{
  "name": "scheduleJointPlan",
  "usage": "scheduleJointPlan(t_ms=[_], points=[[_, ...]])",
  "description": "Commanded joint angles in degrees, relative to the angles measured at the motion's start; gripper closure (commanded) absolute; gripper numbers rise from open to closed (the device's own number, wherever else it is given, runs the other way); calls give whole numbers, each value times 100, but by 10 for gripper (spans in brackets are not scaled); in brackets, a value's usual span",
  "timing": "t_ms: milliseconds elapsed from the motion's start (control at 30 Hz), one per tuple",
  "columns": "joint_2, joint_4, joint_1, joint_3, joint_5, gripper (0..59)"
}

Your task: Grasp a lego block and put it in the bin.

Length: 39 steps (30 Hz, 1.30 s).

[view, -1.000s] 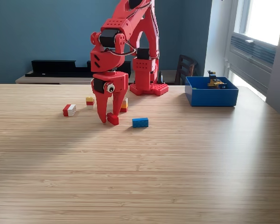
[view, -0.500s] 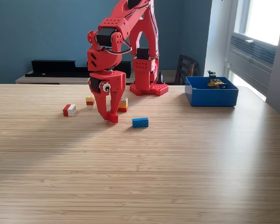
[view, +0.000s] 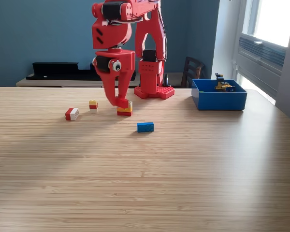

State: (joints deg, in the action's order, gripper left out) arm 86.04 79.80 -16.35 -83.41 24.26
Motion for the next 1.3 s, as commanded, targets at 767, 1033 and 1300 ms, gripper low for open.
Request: scheduleJointPlan(t_ms=[767,1033,1300], points=[[158,765,6935,26,-870,586],[158,826,7919,-141,-1283,586],[158,817,8156,-308,-1494,526]])
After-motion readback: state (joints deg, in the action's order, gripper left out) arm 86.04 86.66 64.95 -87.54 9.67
